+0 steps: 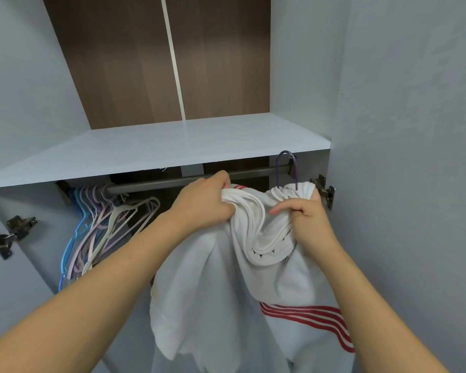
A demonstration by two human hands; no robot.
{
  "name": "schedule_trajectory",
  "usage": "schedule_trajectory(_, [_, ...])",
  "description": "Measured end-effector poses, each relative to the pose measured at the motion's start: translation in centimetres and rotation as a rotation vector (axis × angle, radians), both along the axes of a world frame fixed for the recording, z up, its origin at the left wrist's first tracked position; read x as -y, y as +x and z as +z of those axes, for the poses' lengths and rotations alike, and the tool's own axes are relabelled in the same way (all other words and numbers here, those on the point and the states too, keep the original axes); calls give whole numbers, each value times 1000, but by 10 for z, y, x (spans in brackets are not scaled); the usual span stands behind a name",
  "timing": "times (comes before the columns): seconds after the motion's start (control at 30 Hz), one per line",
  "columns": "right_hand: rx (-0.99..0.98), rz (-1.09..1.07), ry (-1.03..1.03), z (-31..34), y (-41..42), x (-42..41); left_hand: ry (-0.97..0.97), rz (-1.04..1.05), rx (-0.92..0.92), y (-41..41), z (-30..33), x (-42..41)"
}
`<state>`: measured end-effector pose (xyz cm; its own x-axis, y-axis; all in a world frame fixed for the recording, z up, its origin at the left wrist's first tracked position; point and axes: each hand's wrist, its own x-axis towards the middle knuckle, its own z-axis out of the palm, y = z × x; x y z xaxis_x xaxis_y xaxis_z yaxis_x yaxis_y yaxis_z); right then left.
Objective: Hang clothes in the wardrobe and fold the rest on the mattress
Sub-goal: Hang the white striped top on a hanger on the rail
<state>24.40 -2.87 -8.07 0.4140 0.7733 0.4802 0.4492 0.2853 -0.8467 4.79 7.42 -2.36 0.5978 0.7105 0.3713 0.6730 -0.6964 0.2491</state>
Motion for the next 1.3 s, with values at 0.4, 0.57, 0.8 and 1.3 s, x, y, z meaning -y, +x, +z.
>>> schedule_trajectory(0.4, [1, 199, -124, -1, -28, 1, -109, -181, 16, 21, 4, 8])
schedule_trajectory(0.57, [4, 123, -141, -2, -19, -8, -216, -258, -7, -6, -7, -6])
schedule_trajectory(0.8, [-54, 136, -182, -16, -22, -12, -525, -99, -121, -42, -59, -28])
schedule_trajectory(1.3, [-26, 106, -422, -37, 8, 3, 289, -120, -204, -47, -49, -47])
